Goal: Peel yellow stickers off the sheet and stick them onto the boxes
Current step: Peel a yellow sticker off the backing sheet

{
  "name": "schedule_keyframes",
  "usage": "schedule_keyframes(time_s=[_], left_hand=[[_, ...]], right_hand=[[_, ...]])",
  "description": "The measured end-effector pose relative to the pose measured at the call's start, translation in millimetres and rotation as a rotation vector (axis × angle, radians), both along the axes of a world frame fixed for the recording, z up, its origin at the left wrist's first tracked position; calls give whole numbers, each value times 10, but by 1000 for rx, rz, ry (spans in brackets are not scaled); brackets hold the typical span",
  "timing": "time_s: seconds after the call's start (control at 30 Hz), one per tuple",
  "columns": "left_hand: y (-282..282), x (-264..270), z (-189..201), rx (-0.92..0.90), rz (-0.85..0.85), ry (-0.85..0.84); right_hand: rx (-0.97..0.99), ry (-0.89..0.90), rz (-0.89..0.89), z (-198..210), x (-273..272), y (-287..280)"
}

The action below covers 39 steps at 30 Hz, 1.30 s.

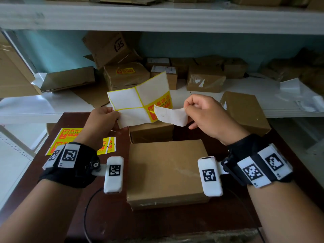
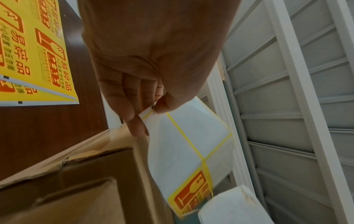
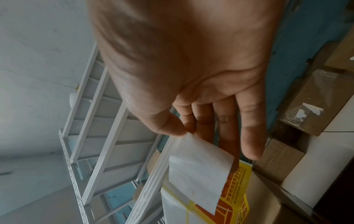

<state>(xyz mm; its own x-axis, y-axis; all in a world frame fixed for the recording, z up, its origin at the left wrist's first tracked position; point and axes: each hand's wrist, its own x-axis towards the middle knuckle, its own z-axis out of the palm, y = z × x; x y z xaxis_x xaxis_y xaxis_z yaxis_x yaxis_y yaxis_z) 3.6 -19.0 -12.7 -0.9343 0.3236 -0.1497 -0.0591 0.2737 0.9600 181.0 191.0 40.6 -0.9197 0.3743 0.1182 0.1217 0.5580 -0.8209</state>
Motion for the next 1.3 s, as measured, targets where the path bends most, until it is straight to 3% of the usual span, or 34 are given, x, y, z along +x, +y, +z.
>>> schedule_keyframes(time_s=[0.3, 0.53, 0.6, 0.7, 0.8, 0.97, 1.1, 1.17, 1.3], left_hand=[[4, 17, 20, -10, 6, -4], [13, 36, 42, -141, -41, 75], [3, 14, 50, -238, -13, 196], [-12, 59, 109, -416, 21, 565], [48, 211, 205, -307, -125, 751], [188, 466, 251, -278, -445, 658], [187, 597, 387, -190, -604, 438], [179, 652, 457, -153, -648, 361], [201, 718, 511, -150, -619, 372]], right_hand=[[-8, 16, -95, 47, 36, 128], [-34, 15, -42, 6, 2, 40], [-30, 11, -13, -4, -7, 5], [-11, 16, -4, -21, -20, -42], [7, 2, -4, -43, -34, -86], [0, -10, 0, -91, -54, -141], [-20, 19, -15, -90, -79, -171], [-28, 32, -11, -88, -96, -203], [-44, 61, 1, -80, -112, -265]])
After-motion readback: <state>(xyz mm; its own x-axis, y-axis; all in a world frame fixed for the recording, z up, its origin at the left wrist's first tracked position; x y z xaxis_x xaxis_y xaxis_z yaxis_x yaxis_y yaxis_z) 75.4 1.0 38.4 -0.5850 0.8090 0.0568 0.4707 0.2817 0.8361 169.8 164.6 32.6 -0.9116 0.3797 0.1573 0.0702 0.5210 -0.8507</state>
